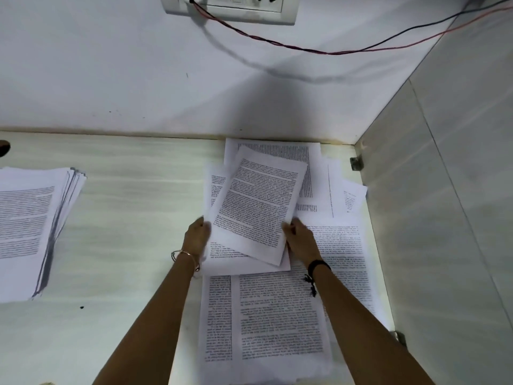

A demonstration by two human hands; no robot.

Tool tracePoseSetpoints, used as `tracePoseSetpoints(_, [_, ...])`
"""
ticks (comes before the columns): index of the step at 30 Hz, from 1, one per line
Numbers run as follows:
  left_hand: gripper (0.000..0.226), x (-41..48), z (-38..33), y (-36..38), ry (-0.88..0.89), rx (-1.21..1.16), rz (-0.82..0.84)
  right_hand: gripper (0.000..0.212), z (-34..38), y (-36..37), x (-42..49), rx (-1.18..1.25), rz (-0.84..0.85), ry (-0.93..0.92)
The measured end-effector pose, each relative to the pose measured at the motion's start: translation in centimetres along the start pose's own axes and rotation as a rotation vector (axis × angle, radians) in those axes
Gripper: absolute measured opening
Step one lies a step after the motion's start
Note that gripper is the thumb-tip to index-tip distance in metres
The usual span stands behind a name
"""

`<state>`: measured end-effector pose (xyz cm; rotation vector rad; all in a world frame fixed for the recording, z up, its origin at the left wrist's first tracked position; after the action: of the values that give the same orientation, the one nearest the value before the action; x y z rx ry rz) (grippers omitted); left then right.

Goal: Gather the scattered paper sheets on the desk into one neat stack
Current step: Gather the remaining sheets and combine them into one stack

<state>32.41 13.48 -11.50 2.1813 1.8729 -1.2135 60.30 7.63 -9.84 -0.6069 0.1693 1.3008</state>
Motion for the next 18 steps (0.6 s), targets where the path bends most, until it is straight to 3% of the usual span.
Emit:
tracePoseSetpoints(2, [0.027, -0.1, -0.6, -0.1, -0.017, -0.012, 0.005, 0.023, 0.6, -1.1, 1.1, -0.018, -0.165, -0.012])
tracePoseSetpoints(4, [0.028, 0.3, -0.8, 0.0, -0.058, -0.042, 0.033, 0.026, 1.2, -1.4, 2.0, -0.032, -0.205, -0.039])
tracePoseSetpoints(8, [0.052, 2.8, 1.0, 0.4, -0.128, -0.127, 0.043, 0.025, 3.0, -0.5, 2.8, -0.185, -0.025, -0.138])
tracePoseSetpoints(11, [0.035, 1.8, -1.2, 0.2, -0.082, -0.077, 0.032, 0.039, 2.9, 0.5, 3.0, -0.353, 0.111, -0.177])
tracePoseSetpoints(16, [0.067, 2.2, -1.5, 2.1, -0.064, -0.063, 0.054, 0.032, 3.8, 1.6, 3.5, -0.468, 0.144, -0.246])
tracePoseSetpoints(18, [0.049, 1.6, -2.3, 1.8, -0.058, -0.032, 0.0, 0.02, 4.9, 1.4, 3.9, -0.474, 0.1, -0.287])
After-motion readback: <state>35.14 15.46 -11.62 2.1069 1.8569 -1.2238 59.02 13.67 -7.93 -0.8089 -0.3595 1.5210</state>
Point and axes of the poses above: each hand's wrist, its own x-axis towards the middle knuckle, its own y-axis out of the palm, z = x × y, the point moved 10 cm from there along x, towards the middle knuckle, and after that the axes turned 11 degrees about x, right-handed, at the moved point
